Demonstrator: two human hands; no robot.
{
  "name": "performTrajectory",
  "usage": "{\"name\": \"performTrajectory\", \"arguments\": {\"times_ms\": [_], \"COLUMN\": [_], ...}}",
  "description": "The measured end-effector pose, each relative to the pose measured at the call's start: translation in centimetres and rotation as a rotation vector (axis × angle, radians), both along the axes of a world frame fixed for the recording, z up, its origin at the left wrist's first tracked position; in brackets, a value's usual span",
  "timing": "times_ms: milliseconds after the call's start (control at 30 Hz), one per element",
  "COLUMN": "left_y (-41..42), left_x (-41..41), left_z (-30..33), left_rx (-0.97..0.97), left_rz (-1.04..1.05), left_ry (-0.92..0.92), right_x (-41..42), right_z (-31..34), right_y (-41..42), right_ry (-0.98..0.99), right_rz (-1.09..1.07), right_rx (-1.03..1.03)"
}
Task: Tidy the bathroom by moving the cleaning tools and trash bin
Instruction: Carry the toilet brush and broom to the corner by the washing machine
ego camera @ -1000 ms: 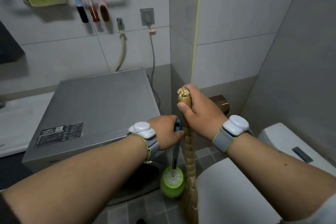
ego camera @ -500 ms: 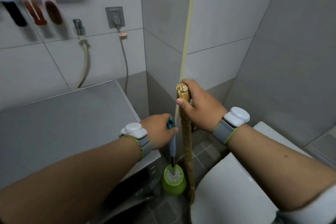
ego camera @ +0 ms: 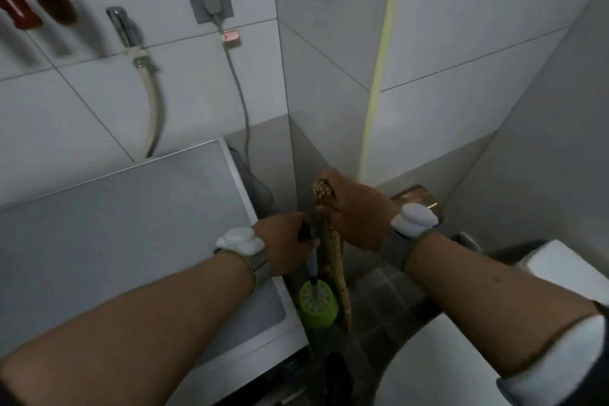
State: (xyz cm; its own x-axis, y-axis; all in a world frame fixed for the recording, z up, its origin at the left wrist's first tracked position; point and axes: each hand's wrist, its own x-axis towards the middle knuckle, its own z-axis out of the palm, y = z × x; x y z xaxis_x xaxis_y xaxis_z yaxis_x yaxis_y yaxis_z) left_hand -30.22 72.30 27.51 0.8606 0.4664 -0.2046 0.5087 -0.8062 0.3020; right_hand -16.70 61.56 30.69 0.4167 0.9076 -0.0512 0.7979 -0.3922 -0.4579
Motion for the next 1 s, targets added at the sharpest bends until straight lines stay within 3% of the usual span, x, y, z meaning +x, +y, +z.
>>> {"name": "performTrajectory", "arguments": {"times_ms": [233,667,900,1000], "left_y": [4.7,15.3,20.0,22.3], "left_x": [1.2,5.1,6.8,7.8], "left_z": [-3.3,-9.6,-10.6,-10.8], "left_rx": [0.080,0.148,0.178,0.191], "left_rz": [0.102,-0.101,-0.104,-0.112], "left_ry": [0.010,0.041,-0.023,-0.051], "right_x": [3.9,8.2,8.8,9.6], "right_z": [-4.9,-14.0,-17.3,-17.3], "right_y": [6.0,13.7,20.1,23.4], "right_ry": [0.150,0.295,0.213,0.125], "right_rz": [0.098,0.068,0.102,0.045], "right_rx": [-0.021,-0.299,-0.334,-0.229]}}
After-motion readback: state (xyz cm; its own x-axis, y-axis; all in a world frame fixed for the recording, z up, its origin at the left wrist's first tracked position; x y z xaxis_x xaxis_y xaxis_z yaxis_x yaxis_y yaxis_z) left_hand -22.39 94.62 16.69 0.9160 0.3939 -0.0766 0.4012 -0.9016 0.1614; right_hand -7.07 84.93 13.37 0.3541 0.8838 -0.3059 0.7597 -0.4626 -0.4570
